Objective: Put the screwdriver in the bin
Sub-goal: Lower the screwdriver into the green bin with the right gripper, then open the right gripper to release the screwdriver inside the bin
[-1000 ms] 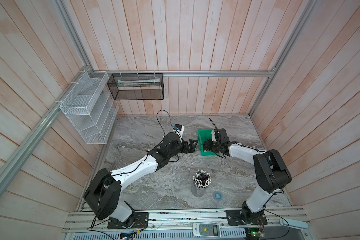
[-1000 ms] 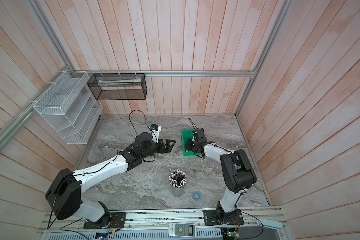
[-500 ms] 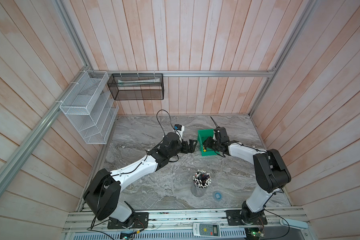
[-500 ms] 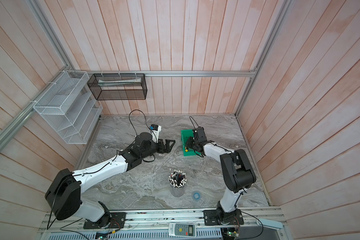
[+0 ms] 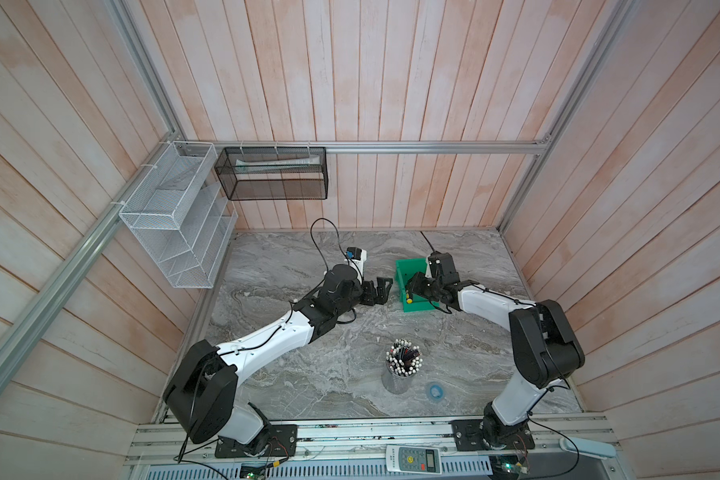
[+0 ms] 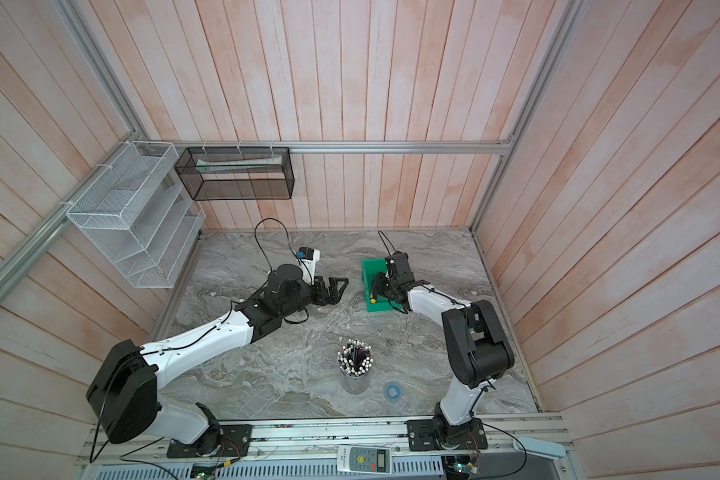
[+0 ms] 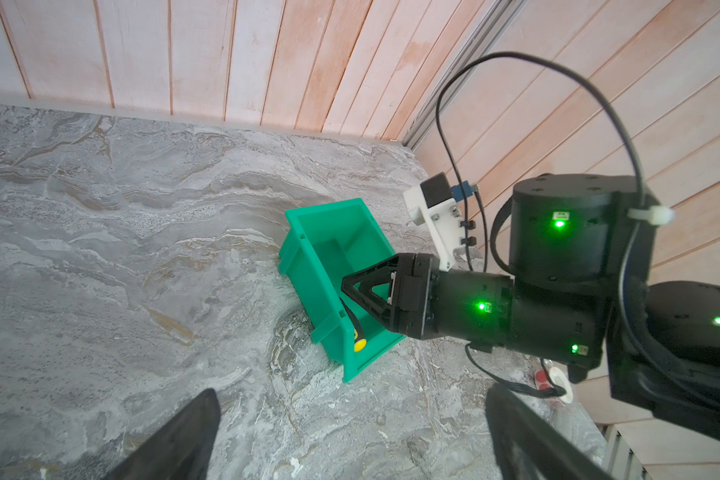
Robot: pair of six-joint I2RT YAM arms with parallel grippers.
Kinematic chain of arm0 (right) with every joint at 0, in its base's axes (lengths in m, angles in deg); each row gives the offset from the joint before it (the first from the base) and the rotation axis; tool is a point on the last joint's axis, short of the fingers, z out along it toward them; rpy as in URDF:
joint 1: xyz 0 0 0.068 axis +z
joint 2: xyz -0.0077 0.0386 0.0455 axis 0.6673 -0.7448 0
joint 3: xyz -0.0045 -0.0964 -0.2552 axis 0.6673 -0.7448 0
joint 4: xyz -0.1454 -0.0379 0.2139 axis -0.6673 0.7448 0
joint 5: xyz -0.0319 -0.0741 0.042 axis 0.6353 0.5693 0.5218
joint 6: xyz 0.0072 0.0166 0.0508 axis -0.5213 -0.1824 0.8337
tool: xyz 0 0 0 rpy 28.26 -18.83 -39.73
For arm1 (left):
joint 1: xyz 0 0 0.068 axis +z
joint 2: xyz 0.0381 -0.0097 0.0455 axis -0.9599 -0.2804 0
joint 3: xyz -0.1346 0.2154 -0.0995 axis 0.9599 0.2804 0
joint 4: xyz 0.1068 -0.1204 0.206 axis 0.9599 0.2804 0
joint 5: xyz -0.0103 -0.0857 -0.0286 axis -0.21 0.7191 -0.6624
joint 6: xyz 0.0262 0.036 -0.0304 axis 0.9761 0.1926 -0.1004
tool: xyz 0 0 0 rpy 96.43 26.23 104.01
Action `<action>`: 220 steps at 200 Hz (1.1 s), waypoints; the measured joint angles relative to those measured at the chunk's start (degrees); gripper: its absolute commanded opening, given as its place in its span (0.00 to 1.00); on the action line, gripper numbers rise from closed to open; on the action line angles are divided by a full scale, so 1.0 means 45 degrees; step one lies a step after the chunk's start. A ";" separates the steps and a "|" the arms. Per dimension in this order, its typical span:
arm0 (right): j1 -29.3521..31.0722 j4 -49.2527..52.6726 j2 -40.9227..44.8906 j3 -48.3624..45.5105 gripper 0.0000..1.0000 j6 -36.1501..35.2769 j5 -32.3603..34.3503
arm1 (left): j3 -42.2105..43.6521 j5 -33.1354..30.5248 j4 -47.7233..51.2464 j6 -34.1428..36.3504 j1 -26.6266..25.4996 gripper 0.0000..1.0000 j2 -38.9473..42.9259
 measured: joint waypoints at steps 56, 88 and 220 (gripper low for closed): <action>0.0121 -0.0010 -0.0767 -0.0005 0.32 -0.0311 -0.0253 | 0.0000 -0.0010 0.0053 0.0005 0.0000 1.00 0.0000; 0.0136 -0.0087 -0.0903 0.0000 0.22 -0.0379 -0.0243 | 0.0000 -0.0053 0.0058 0.0005 0.0000 1.00 0.0000; 0.0146 -0.0976 -0.0350 -0.0253 0.26 0.0695 0.0636 | 0.0000 -0.0092 0.0083 0.0015 0.0000 1.00 0.0000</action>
